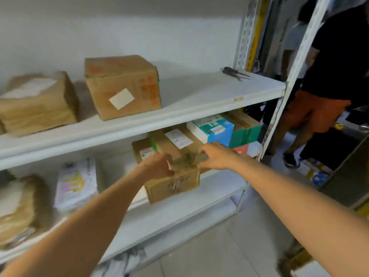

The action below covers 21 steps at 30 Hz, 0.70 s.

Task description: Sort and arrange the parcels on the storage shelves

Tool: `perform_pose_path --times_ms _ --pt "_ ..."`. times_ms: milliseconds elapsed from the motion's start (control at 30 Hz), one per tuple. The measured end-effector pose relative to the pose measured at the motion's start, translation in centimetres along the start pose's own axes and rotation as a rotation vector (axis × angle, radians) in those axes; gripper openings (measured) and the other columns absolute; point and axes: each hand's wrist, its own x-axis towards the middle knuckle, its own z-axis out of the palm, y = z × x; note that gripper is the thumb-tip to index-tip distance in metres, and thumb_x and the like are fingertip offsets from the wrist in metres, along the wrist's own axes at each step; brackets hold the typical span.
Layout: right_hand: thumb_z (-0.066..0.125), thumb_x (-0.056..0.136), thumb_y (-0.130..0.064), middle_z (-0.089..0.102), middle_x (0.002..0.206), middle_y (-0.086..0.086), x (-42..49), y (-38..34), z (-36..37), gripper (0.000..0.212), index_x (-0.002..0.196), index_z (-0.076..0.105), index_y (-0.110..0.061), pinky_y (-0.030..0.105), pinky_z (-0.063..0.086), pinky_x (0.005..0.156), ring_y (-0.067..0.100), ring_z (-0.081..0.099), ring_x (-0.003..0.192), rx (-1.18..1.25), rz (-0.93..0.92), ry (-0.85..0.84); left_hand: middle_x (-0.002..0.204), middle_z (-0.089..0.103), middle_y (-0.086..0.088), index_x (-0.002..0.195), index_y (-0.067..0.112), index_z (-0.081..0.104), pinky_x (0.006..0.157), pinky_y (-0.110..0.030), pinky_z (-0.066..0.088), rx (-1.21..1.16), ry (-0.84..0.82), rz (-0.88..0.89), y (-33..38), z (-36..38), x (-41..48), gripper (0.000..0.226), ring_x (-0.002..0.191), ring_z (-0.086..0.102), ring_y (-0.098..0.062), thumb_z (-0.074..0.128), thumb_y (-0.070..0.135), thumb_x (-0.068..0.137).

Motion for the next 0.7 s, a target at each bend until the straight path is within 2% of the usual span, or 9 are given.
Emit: perform_pose_path --times_ms 67,133,300,533,700 --pt "0.069 0.083 -0.04 0.051 0.131 0.007 0.9 -1.8 1.6 0.057 0.132 0.049 -0.019 0.034 0.047 0.087 0.025 0.053 0.114 -0.013 -0.058 -0.031 0.117 0.065 -0.002 0.119 0.023 0.062 0.092 -0.037 0.051 -0.009 -0.008 -0.089 -2.4 1.1 -2.2 0.04 0.103 0.061 -0.022 0.072 0.035 0.082" --pt "0.07 0.082 -0.041 0.051 0.133 0.007 1.5 -3.2 2.8 0.058 0.132 0.049 -0.02 0.036 0.048 0.093 0.024 0.053 0.116 -0.013 -0.089 -0.05 0.116 0.066 -0.001 0.118 0.023 0.062 0.091 -0.036 0.051 -0.023 -0.007 -0.149 -4.4 1.9 -3.6 0.04 0.102 0.061 -0.021 0.072 0.037 0.082" --pt "0.069 0.085 -0.039 0.05 0.136 0.008 2.9 -3.9 4.2 0.061 0.137 0.046 -0.018 0.039 0.048 0.097 0.025 0.053 0.12 0.0 -0.091 -0.077 0.114 0.066 0.002 0.119 0.026 0.062 0.084 -0.032 0.051 -0.058 0.047 -0.232 -6.8 1.8 -3.5 0.041 0.101 0.062 -0.019 0.072 0.037 0.081" --pt "0.067 0.088 -0.036 0.053 0.133 0.012 3.5 0.7 4.1 0.058 0.135 0.046 -0.01 0.04 0.05 0.093 0.028 0.054 0.118 -0.022 0.034 0.004 0.118 0.065 -0.003 0.123 0.022 0.06 0.085 -0.035 0.052 -0.17 0.087 -0.194 -4.8 2.1 1.6 0.047 0.102 0.062 -0.022 0.073 0.039 0.081" --pt "0.065 0.089 -0.037 0.049 0.134 0.014 5.3 4.2 5.2 0.061 0.137 0.04 -0.007 0.039 0.049 0.089 0.03 0.051 0.12 -0.064 0.067 0.076 0.115 0.066 -0.005 0.124 0.019 0.057 0.084 -0.036 0.054 -0.271 0.134 -0.24 -3.8 4.3 4.5 0.056 0.098 0.063 -0.021 0.078 0.04 0.076"
